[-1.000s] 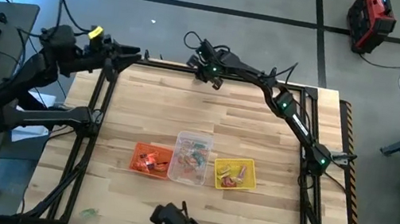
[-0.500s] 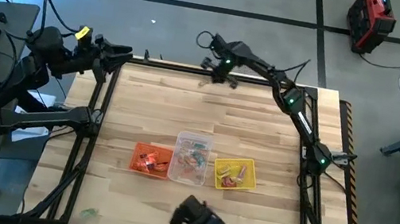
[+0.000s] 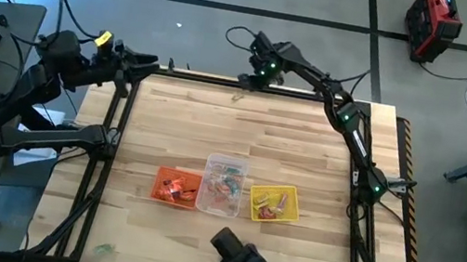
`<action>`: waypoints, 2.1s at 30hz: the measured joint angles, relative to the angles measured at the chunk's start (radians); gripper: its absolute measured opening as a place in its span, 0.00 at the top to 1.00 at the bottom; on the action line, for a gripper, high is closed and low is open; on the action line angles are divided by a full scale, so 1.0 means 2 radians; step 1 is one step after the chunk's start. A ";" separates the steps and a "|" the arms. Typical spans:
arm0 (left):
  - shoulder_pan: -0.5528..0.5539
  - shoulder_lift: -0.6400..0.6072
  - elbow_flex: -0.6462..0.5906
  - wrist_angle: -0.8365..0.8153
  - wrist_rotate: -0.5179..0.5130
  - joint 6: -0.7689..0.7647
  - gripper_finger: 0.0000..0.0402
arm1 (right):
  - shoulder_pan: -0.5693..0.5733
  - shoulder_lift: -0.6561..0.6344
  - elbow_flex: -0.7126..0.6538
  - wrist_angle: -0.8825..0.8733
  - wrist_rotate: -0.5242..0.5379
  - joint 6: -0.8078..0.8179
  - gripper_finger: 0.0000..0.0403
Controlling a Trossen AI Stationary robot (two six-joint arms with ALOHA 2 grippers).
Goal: Sort candy by brand, put in halloween buckets
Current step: Put the yellow candy into the yellow bin
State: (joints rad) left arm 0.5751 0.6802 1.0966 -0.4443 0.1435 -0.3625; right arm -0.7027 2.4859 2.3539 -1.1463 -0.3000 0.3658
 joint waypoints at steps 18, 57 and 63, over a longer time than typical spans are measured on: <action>0.000 0.064 0.000 -0.037 -0.001 -0.097 0.57 | 0.031 0.009 0.000 0.175 0.040 -0.210 0.95; 0.060 0.069 0.000 -0.078 0.116 0.138 0.57 | 0.212 0.031 -0.001 0.062 0.399 0.324 1.00; 0.072 0.147 -0.012 -0.081 0.110 0.135 0.57 | 0.205 -0.031 -0.001 -0.017 0.416 0.229 1.00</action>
State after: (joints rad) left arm 0.7195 0.9751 1.0732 -0.6070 0.3636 -0.0923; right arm -0.2936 2.4245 2.3516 -1.1800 0.5311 0.8237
